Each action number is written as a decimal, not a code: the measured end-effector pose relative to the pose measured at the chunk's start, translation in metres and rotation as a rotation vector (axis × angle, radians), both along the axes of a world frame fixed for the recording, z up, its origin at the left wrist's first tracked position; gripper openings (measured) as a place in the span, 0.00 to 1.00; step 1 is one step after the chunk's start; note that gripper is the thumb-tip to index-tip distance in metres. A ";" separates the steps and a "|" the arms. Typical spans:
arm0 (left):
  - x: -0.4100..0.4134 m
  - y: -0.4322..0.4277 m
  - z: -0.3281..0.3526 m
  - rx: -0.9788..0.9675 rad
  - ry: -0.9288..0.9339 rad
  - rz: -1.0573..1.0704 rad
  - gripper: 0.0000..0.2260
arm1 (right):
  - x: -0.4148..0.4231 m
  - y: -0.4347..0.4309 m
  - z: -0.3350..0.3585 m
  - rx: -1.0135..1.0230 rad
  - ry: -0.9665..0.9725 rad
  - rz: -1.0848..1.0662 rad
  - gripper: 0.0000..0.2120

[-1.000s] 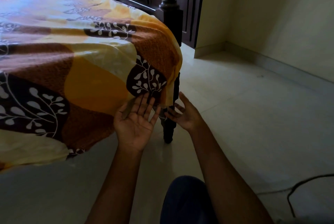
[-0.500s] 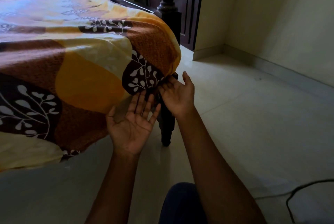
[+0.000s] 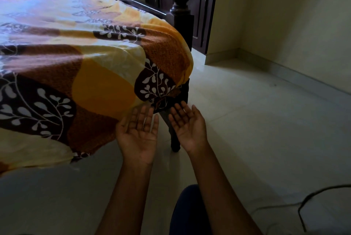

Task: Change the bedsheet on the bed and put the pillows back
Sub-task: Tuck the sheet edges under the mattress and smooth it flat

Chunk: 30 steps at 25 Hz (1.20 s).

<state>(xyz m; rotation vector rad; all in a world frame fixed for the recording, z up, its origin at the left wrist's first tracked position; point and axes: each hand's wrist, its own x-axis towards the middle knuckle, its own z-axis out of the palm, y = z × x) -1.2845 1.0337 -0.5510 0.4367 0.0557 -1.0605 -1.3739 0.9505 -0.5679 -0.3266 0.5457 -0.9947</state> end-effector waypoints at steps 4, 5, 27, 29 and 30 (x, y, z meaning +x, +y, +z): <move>0.006 0.000 0.003 -0.126 0.042 -0.004 0.25 | 0.013 -0.012 0.020 -0.072 -0.044 0.019 0.23; 0.008 0.001 0.000 -0.161 0.051 -0.023 0.26 | 0.014 -0.015 0.023 -0.083 -0.046 0.025 0.25; 0.021 -0.002 -0.020 -0.432 -0.028 -0.131 0.37 | 0.028 -0.027 0.032 -0.163 -0.266 0.069 0.32; 0.019 -0.003 -0.019 -0.418 -0.024 -0.125 0.37 | 0.045 -0.034 0.044 -0.138 -0.264 0.047 0.28; 0.017 -0.003 -0.018 -0.384 -0.009 -0.113 0.35 | 0.051 -0.037 0.049 -0.108 -0.242 0.030 0.25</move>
